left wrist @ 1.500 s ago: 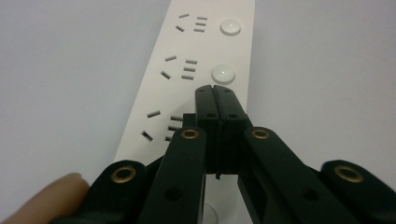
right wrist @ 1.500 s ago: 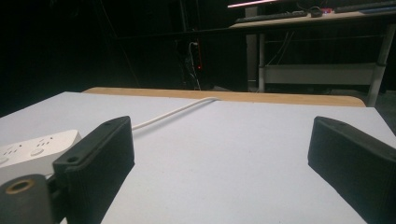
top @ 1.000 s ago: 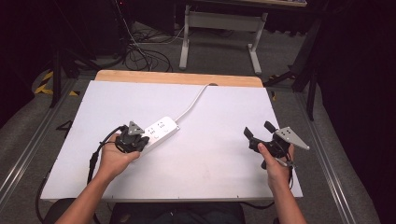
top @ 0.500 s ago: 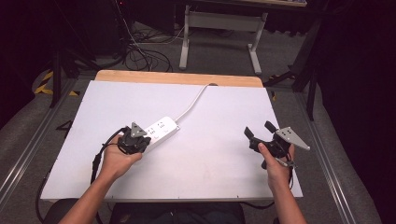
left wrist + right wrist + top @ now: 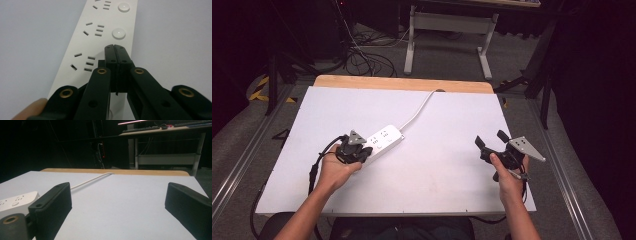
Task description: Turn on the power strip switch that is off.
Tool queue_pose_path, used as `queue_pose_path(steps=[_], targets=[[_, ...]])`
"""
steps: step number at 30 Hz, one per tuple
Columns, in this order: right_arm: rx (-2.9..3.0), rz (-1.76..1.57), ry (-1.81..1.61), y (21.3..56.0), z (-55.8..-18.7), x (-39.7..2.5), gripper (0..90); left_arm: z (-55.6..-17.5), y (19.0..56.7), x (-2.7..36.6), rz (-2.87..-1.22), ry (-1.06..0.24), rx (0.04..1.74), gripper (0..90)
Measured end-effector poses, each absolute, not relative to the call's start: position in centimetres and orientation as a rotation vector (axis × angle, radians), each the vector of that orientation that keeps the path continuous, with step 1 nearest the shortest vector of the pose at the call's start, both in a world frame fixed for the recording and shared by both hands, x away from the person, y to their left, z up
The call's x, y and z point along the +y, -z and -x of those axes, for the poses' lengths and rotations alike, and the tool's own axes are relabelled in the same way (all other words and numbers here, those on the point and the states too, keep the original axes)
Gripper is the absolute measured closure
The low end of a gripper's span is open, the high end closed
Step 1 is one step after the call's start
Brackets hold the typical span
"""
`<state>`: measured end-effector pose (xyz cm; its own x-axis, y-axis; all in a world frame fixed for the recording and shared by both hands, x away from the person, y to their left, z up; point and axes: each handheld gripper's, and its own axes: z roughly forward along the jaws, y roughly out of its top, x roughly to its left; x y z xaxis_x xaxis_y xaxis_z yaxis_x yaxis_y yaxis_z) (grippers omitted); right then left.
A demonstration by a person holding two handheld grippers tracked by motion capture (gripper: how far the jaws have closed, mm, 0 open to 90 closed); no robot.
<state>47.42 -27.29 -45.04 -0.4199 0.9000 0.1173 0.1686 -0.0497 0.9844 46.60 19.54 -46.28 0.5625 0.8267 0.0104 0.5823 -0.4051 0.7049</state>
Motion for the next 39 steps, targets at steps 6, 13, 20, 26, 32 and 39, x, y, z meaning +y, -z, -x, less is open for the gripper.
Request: queue_pose_path(steps=[6, 13, 20, 26, 32, 39], targets=[[1.616, -1.148, -1.525, 45.05, -47.45, -27.17, 7.6, -46.64, 46.26, 19.53, -2.142, -0.48, 1.115, 90.0], [1.62, -1.148, -1.527, 45.04, -47.46, -27.19, 7.6, -46.68, 46.26, 19.61, -2.131, -0.47, 1.121, 90.0], [1.618, -1.147, -1.526, 45.0, -47.44, -27.21, 7.6, -46.66, 46.25, 19.57, -2.14, -0.469, 1.113, 90.0], [1.611, -1.149, -1.523, 44.96, -47.33, -27.3, 7.6, -46.67, 46.26, 19.59, -2.141, -0.467, 1.109, 90.0], [1.608, -1.15, -1.521, 44.94, -47.19, -27.32, 7.6, -46.7, 46.25, 19.61, -2.139, -0.465, 1.11, 90.0], [1.609, -1.143, -1.519, 44.87, -47.17, -27.22, 7.6, -46.53, 46.26, 19.37, -2.144, -0.49, 1.108, 90.0]])
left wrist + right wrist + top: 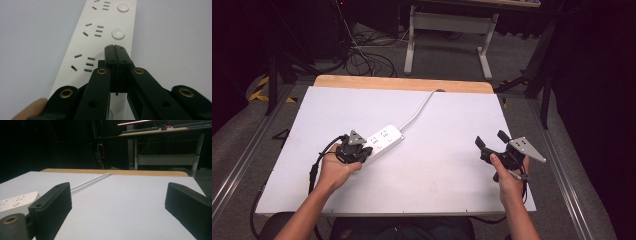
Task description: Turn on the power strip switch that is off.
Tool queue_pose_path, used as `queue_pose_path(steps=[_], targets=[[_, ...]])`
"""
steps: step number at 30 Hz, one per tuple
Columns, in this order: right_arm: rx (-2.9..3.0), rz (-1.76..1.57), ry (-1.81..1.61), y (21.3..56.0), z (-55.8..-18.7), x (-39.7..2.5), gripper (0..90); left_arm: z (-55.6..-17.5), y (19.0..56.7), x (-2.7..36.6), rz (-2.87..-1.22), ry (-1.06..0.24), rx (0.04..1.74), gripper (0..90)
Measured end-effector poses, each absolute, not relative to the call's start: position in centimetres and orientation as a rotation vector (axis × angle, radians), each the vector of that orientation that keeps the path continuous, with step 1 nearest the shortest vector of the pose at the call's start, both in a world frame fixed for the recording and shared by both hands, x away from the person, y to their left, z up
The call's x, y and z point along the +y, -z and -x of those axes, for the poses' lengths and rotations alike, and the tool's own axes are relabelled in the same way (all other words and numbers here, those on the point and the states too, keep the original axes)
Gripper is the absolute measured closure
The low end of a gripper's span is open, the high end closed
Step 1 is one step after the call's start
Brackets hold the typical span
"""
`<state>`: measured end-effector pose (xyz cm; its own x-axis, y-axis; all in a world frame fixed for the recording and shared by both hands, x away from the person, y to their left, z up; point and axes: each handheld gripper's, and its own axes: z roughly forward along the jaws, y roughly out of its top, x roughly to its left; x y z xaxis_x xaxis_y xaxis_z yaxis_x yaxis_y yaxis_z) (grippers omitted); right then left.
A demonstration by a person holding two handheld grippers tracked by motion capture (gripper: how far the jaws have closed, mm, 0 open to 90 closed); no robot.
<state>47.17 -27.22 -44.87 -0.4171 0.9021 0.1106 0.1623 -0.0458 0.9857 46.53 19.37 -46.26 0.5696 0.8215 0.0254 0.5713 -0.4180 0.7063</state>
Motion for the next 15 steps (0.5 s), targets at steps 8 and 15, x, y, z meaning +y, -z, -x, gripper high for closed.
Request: queue_pose_path(steps=[8, 15], targets=[[1.615, -1.146, -1.518, 44.94, -47.32, -27.2, 7.6, -46.3, 46.13, 19.25, -2.142, -0.506, 1.106, 90.0], [1.62, -1.141, -1.52, 44.95, -47.42, -27.05, 7.7, -46.15, 45.93, 19.29, -2.137, -0.481, 1.106, 87.7]])
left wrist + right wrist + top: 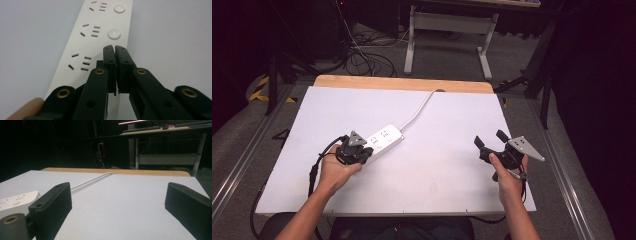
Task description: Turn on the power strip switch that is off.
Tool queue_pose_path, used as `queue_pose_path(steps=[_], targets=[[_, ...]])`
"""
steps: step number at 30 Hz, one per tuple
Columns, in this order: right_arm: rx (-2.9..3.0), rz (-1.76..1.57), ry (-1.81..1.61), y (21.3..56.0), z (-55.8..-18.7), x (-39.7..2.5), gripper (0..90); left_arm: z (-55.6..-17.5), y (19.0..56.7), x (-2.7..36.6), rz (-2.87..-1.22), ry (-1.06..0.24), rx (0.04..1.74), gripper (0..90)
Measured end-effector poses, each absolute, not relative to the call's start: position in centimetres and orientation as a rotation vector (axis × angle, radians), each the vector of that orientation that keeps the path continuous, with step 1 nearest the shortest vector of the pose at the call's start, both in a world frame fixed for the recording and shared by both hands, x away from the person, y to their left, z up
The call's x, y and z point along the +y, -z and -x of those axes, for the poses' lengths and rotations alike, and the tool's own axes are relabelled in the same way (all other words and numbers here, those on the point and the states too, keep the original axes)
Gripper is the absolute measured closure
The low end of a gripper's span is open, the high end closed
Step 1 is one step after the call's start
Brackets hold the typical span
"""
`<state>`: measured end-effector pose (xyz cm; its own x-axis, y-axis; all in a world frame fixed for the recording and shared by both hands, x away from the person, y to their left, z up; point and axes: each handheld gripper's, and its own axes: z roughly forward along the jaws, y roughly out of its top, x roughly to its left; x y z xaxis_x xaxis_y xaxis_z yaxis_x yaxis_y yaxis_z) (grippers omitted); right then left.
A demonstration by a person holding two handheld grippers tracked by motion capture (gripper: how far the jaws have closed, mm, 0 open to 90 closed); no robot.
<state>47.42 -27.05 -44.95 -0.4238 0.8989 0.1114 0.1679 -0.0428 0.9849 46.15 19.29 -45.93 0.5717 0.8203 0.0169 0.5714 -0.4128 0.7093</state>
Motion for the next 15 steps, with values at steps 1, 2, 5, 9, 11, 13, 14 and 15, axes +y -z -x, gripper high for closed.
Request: queue_pose_path(steps=[1, 2, 5, 9, 11, 13, 14, 15], targets=[[1.62, -1.141, -1.52, 44.9, -47.4, -27.0, 7.7, -46.1, 45.9, 19.3, -2.133, -0.478, 1.111, 87.7], [1.619, -1.142, -1.519, 44.9, -47.4, -27.0, 7.7, -46.2, 45.8, 19.5, -2.132, -0.479, 1.108, 87.2], [1.62, -1.142, -1.519, 45.0, -47.4, -27.0, 7.7, -46.2, 45.7, 19.9, -2.126, -0.497, 1.126, 86.9], [1.621, -1.145, -1.52, 45.0, -47.5, -27.1, 7.7, -46.1, 45.2, 20.4, -2.059, -0.49, 1.129, 86.9], [1.622, -1.145, -1.52, 45.0, -47.5, -27.1, 7.7, -45.9, 44.9, 20.7, -2.027, -0.502, 1.128, 86.8], [1.623, -1.145, -1.52, 45.0, -47.5, -27.0, 7.7, -45.7, 44.6, 21.0, -1.986, -0.506, 1.124, 86.6], [1.623, -1.144, -1.521, 45.0, -47.5, -27.0, 7.8, -45.6, 44.4, 21.2, -1.971, -0.515, 1.115, 86.1], [1.623, -1.144, -1.521, 45.0, -47.5, -27.0, 7.8, -45.5, 44.3, 21.4, -1.948, -0.523, 1.114, 86.1]])
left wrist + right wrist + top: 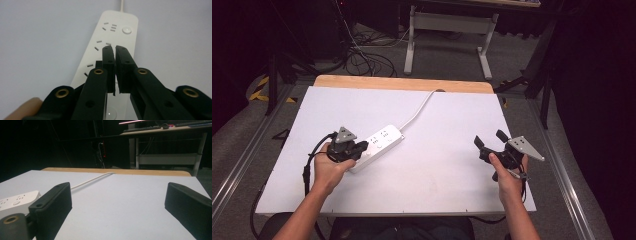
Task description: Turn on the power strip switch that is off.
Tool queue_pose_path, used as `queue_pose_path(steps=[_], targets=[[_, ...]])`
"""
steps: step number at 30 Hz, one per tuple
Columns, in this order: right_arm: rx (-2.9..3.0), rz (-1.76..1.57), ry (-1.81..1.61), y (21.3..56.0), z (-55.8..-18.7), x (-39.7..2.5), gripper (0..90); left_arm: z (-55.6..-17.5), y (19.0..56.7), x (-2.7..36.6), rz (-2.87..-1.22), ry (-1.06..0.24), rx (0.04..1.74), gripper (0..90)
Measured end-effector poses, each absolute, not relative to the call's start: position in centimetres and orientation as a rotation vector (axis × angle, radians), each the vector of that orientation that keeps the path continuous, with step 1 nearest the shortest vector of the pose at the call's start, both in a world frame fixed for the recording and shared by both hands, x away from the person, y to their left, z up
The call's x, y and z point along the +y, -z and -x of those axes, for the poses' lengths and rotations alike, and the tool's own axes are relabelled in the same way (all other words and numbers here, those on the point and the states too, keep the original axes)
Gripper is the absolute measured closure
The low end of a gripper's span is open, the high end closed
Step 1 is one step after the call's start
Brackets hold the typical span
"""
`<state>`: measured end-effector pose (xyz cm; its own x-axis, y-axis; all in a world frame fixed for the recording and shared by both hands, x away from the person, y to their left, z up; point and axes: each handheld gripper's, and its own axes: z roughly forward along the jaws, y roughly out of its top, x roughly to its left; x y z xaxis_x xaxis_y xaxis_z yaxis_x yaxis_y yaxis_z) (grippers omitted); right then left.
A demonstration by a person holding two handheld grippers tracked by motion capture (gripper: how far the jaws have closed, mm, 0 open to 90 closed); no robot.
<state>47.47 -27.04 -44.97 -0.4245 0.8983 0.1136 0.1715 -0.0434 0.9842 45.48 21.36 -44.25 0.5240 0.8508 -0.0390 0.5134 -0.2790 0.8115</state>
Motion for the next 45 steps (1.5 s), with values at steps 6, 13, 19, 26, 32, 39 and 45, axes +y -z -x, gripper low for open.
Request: queue_pose_path(steps=[6, 13, 19, 26, 32, 39, 45], targets=[[1.622, -1.145, -1.521, 45.0, -47.5, -27.0, 7.8, -44.8, 43.4, 22.5, -1.832, -0.546, 1.109, 84.2], [1.625, -1.145, -1.52, 45.0, -47.5, -27.0, 7.8, -44.0, 42.7, 23.9, -1.746, -0.584, 1.099, 79.3], [1.625, -1.144, -1.519, 45.0, -47.6, -27.0, 7.9, -43.3, 42.2, 25.2, -1.679, -0.616, 1.098, 72.4], [1.631, -1.141, -1.515, 45.0, -47.7, -26.9, 7.9, -42.8, 42.0, 25.5, -1.645, -0.656, 1.09, 60.5], [1.632, -1.143, -1.516, 45.1, -47.7, -26.9, 7.9, -42.5, 41.7, 25.8, -1.61, -0.692, 1.095, 57.1], [1.632, -1.141, -1.521, 45.0, -47.7, -26.8, 8.1, -42.1, 41.4, 26.7, -1.561, -0.736, 1.114, 54.2], [1.635, -1.14, -1.521, 45.0, -47.8, -26.7, 8.1, -41.5, 40.9, 27.4, -1.512, -0.79, 1.143, 54.5]])
